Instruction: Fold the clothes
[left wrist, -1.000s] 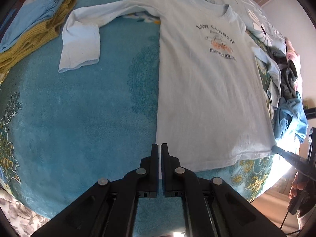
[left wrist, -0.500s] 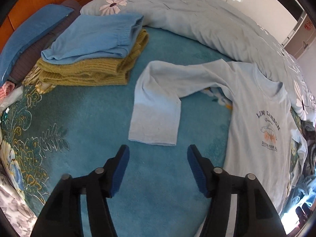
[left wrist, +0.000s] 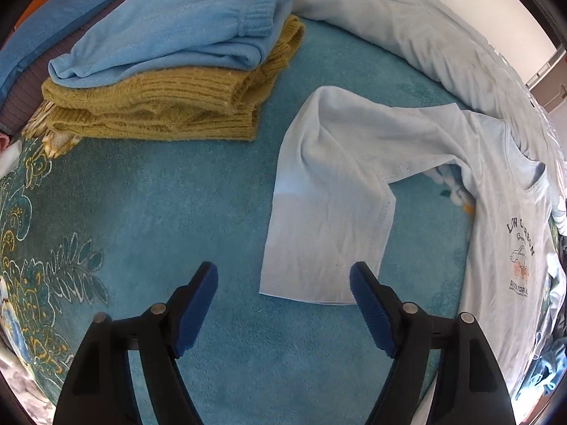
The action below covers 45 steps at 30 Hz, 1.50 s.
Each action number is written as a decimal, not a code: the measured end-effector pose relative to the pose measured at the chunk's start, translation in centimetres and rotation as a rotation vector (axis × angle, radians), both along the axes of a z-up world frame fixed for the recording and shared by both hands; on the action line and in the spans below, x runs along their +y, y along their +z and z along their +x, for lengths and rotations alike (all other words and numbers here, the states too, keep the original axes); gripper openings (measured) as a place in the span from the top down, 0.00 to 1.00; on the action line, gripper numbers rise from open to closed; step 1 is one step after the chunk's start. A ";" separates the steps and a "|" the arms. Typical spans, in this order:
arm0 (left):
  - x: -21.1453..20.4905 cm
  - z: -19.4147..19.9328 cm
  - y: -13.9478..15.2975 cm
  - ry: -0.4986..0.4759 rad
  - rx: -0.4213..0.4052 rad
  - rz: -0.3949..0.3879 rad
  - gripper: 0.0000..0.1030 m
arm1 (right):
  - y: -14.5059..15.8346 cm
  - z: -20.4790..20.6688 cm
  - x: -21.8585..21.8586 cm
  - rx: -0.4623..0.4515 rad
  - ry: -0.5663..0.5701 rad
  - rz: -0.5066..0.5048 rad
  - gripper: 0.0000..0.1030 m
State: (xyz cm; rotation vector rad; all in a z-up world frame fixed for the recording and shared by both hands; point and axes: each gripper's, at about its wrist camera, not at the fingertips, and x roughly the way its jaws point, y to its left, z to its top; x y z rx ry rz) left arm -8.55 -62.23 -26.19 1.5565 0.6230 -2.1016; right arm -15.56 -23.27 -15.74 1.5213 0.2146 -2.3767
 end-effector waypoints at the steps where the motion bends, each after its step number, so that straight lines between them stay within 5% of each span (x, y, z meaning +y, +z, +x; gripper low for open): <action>1: 0.0 -0.1 -0.2 0.002 -0.004 -0.002 0.34 | -0.1 -0.1 -0.5 -0.001 0.003 0.001 0.00; 2: 0.1 -0.2 -0.4 0.004 -0.008 -0.003 0.42 | -0.1 -0.2 -1.0 -0.003 0.004 0.003 0.00; 4: 0.2 -0.4 -1.1 0.006 -0.043 0.009 0.79 | -0.3 -0.3 -1.8 -0.008 0.002 0.006 0.00; 9: -0.2 -0.4 -0.8 0.011 -0.028 0.027 0.95 | -0.8 -0.5 -3.4 -0.028 -0.002 0.003 0.00; 16: -5.1 1.2 2.2 0.050 -0.034 -0.185 0.96 | -1.1 -0.3 -4.5 -0.038 -0.004 0.001 0.00; 22: -9.0 1.5 1.2 0.081 -0.071 -0.259 0.96 | -1.5 -0.2 -4.5 -0.054 -0.026 -0.013 0.00; 31: -9.3 2.3 0.2 0.070 -0.080 -0.176 0.93 | -1.8 -1.3 -1.6 -0.075 -0.114 -0.034 0.00; 39: -3.6 3.2 4.4 0.018 -0.027 -0.194 0.52 | 0.0 -3.6 6.8 0.022 -0.286 0.016 0.00; 45: 2.4 0.8 5.7 -0.096 -0.003 -0.162 0.51 | -2.0 -7.0 16.4 0.028 -0.449 0.071 0.05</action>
